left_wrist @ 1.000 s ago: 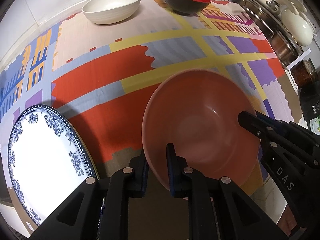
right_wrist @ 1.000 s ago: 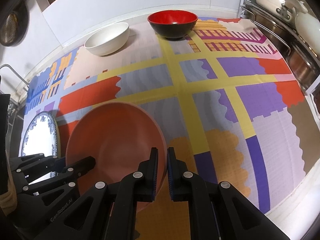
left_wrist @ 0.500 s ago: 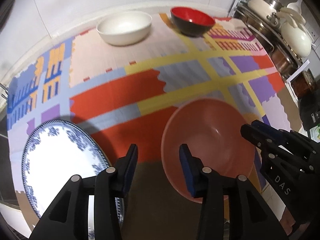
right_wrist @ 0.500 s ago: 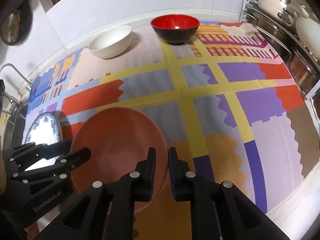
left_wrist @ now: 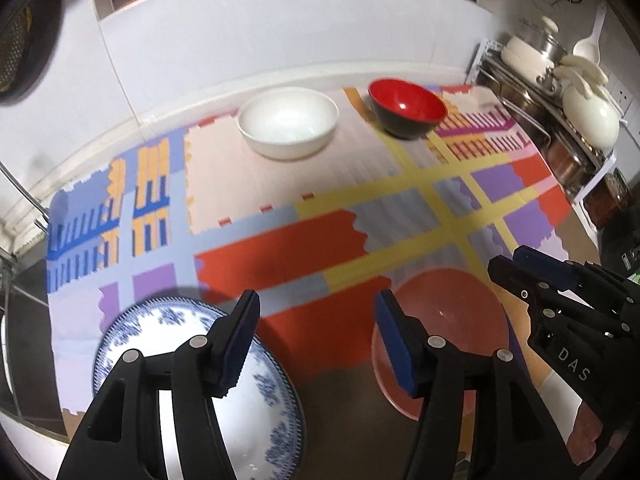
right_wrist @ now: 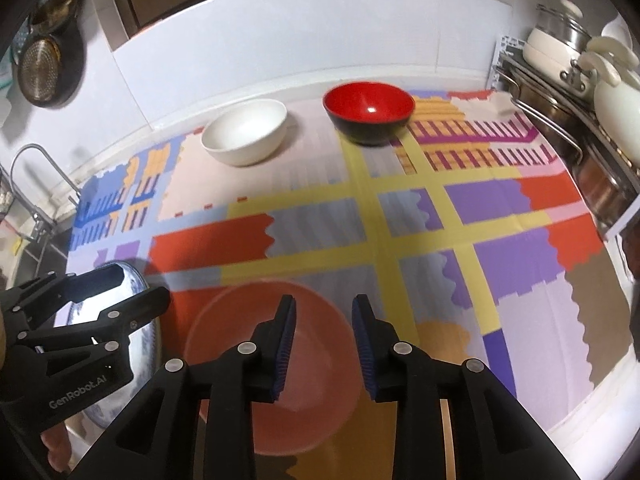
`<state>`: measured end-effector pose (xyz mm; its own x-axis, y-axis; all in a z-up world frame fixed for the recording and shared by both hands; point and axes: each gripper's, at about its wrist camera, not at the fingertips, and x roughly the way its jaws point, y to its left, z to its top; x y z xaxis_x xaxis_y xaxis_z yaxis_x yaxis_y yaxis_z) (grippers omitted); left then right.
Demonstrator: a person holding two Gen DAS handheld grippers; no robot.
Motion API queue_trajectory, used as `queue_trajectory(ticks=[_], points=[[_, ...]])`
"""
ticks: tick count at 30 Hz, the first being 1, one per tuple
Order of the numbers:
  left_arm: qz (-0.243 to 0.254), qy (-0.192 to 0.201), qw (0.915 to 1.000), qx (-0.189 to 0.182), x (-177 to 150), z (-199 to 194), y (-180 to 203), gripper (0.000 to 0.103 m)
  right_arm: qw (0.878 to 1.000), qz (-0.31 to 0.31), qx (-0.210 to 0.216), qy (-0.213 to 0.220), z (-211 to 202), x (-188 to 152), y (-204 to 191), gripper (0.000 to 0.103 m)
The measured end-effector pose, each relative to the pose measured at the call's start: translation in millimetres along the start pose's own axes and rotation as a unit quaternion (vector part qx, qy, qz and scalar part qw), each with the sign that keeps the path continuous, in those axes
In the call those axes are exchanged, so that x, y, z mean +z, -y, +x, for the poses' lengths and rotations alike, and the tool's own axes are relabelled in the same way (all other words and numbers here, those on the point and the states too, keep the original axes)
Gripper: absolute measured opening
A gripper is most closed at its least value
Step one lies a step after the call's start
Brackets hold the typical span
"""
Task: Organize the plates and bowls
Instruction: 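Set the pink bowl down beside the plates and open both grippers, then move both grippers toward the white bowl beside the red bowl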
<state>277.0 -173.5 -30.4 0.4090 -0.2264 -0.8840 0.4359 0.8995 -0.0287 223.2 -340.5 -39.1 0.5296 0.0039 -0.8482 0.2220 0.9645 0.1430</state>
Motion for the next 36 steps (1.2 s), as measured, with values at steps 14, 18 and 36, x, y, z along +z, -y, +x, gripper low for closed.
queue_trajectory(ticks=[14, 18, 36], points=[[-0.002, 0.048, 0.9986, 0.022, 34.4, -22.4, -33.2, 0.063, 0.999, -0.011, 0.011, 0.042, -7.6, 42.0, -25.1, 0.03], [-0.003, 0.055, 0.9981, 0.029, 45.4, -23.4, -41.0, 0.063, 0.998, -0.016, 0.011, 0.054, -8.0, 56.3, -31.2, 0.03], [-0.007, 0.048, 0.9983, 0.033, 88.5, 10.7, -66.0, 0.063, 0.997, -0.026, 0.021, 0.067, 18.0, 107.4, -45.9, 0.03]])
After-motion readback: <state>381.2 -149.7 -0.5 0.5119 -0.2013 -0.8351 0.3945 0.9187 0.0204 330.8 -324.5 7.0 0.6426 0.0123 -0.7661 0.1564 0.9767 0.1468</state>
